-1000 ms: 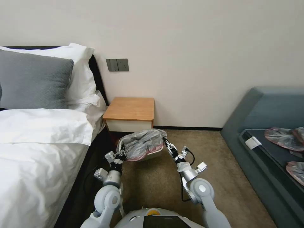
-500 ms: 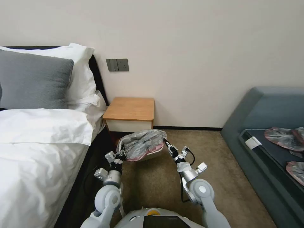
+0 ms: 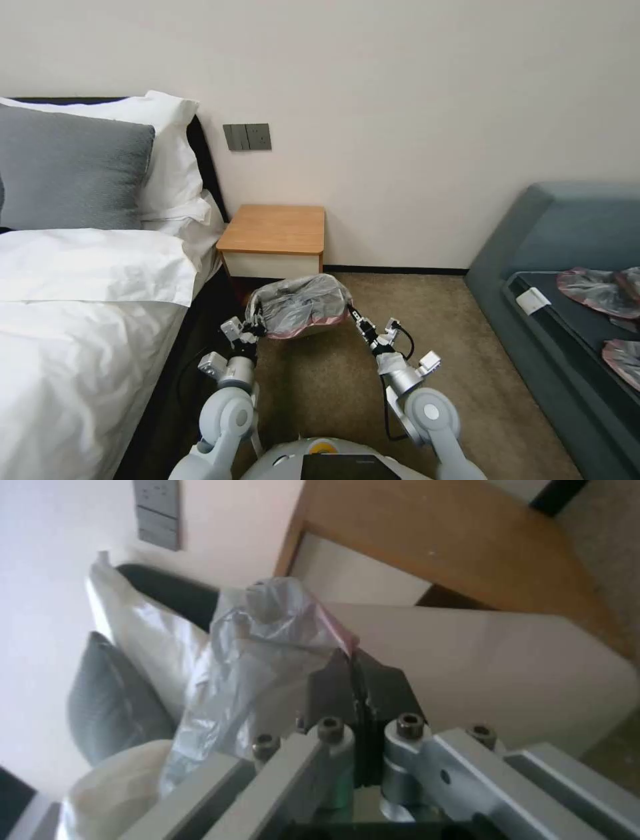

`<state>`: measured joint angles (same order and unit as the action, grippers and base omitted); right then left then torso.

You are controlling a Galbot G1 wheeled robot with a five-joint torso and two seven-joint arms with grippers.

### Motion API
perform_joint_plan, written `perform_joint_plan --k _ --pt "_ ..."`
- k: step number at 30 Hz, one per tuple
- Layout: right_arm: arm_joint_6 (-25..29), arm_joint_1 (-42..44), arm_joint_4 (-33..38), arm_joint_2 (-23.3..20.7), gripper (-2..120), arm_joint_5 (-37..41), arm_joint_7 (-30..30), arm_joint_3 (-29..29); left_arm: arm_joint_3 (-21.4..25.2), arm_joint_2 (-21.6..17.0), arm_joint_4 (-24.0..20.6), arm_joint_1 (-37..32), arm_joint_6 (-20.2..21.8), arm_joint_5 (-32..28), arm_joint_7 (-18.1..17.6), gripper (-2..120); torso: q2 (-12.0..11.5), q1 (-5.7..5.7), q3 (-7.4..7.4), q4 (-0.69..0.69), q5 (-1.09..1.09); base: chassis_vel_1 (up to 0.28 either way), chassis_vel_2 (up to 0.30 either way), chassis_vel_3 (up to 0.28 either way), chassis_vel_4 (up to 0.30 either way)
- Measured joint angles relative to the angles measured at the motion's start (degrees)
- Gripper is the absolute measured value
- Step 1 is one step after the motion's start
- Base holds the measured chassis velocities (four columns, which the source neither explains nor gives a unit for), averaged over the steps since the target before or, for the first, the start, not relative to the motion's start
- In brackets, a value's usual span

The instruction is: Pick up the garbage bag from the table and place it over the trash can.

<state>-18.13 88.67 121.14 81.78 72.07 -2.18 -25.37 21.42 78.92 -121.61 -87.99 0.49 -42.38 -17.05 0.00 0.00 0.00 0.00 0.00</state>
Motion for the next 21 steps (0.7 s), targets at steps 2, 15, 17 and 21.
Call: perform_joint_plan --k 2,15,17,21 --pt "-0.18 0.13 0.04 -0.04 0 -0.64 0.5 -0.1 0.01 -0.01 0.0 0.09 0.0 -0.11 0.01 7 0.0 0.0 0.0 0.0 0.0 0.0 0.0 0.0 0.0" --pt "0.07 -2.18 -3.97 -1.39 0 -8.84 0.33 -0.29 0.29 -0.38 -0.97 0.18 0.54 -1.81 0.1 7 0.0 0.0 0.0 0.0 0.0 0.0 0.0 0.0 0.0" --pt "0.97 -2.94 -5.24 -1.76 0 -10.76 -0.27 -0.37 0.35 -0.54 -1.18 0.01 0.63 -1.98 0.26 7 0.0 0.0 0.0 0.0 0.0 0.0 0.0 0.0 0.0" --pt "1.3 -3.9 -6.61 -2.16 0 -12.47 -1.17 -0.4 0.38 -0.6 -1.34 -0.02 0.7 -2.49 0.35 7 0.0 0.0 0.0 0.0 0.0 0.0 0.0 0.0 0.0"
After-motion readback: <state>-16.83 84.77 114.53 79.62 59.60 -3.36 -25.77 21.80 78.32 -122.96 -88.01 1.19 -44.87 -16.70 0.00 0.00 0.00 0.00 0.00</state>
